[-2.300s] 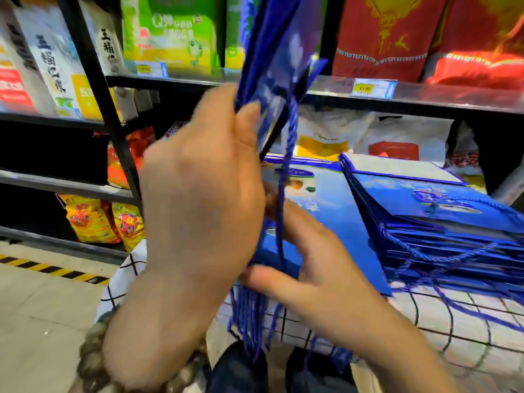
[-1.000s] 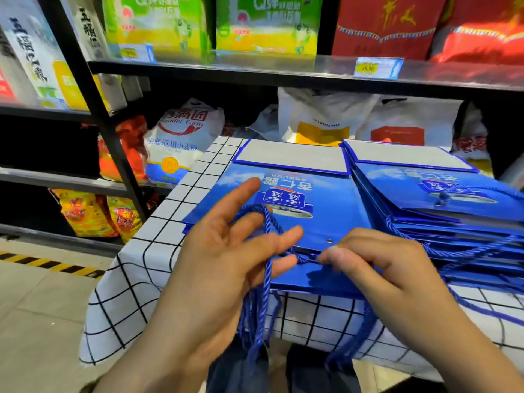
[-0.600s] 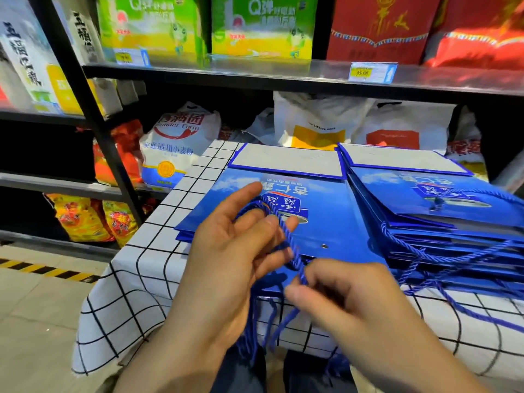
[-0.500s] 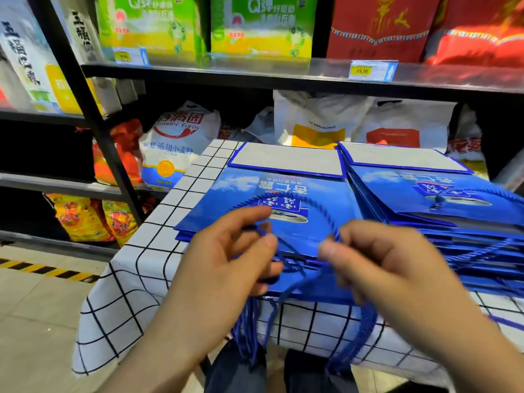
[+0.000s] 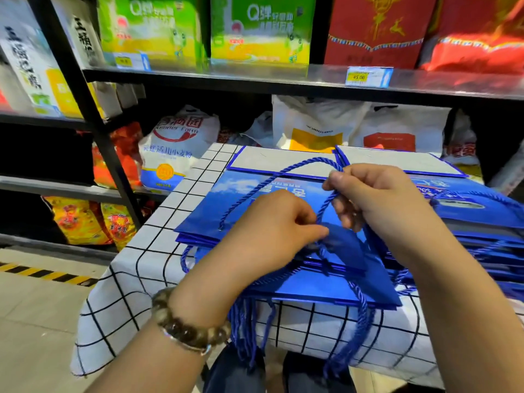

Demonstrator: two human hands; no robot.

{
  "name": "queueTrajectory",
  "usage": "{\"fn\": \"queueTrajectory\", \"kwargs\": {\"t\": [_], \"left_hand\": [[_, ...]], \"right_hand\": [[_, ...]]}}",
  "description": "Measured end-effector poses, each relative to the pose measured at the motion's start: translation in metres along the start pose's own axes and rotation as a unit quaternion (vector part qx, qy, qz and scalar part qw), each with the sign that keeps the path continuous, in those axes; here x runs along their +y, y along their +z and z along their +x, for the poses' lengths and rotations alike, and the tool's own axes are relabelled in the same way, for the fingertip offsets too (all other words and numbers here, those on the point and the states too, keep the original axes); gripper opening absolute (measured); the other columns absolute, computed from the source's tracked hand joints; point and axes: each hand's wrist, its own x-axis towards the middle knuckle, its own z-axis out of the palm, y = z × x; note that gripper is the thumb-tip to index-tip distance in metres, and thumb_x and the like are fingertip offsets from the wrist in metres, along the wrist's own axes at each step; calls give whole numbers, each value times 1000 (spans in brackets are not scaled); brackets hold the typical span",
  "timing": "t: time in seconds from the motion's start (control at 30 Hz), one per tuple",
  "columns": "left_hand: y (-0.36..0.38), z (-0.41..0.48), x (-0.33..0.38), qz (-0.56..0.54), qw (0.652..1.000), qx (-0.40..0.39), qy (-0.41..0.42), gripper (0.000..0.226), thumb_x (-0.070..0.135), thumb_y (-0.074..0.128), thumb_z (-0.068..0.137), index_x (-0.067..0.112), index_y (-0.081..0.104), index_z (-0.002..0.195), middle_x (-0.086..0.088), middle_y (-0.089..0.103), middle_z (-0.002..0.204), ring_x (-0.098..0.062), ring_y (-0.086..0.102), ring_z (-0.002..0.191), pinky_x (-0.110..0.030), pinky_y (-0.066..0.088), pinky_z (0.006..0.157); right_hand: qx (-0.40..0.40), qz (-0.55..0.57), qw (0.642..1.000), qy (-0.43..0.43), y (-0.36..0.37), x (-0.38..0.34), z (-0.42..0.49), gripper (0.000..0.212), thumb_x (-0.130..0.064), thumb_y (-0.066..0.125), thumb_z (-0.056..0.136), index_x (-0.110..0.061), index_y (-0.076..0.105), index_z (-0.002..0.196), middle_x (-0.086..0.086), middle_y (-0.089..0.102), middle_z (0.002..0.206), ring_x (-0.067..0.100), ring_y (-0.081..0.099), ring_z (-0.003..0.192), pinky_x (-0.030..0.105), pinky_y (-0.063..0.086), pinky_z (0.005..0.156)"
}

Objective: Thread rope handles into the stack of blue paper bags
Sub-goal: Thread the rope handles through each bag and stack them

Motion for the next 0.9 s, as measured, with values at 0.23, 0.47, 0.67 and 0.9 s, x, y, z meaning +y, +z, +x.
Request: {"fn": "queueTrajectory", "kwargs": {"t": [0.23, 0.47, 0.67, 0.9], "left_hand": [[0, 9, -6, -226, 971, 64, -46, 25, 17, 63, 86, 0, 62, 68, -2, 62, 60, -4, 50, 40, -12, 40, 42], [5, 5, -8, -196, 978, 65, -20, 34, 23, 70, 79, 19, 61, 112, 2, 67, 90, -10, 63, 72, -25, 53, 68], [-8, -15, -27, 74, 997, -14, 26, 60, 43, 74, 69, 37, 52, 125, 18, 55, 125, 3, 49, 112, -25, 39, 98], [-6, -19, -42, 141, 985, 36, 95, 47, 60, 61, 73, 37, 61, 114, 20, 63, 116, 1, 53, 105, -22, 42, 86]], "right_hand": [[-51, -91, 995, 8, -6, 16, -18, 5, -16, 68, 79, -17, 69, 74, -5, 57, 42, 1, 46, 36, 9, 33, 38], [-16, -67, 998, 13, -4, 29, -14, 10, -8, 69, 77, -15, 66, 71, -3, 68, 54, 5, 58, 46, 13, 40, 41], [41, -46, 998, 4, -2, 37, -13, 14, -7, 70, 77, -16, 64, 67, 3, 67, 56, 14, 65, 57, 22, 50, 48], [38, -78, 996, 5, 5, 44, -12, 20, -7, 73, 73, -21, 61, 65, -3, 67, 58, 4, 61, 54, 9, 40, 49]]}}
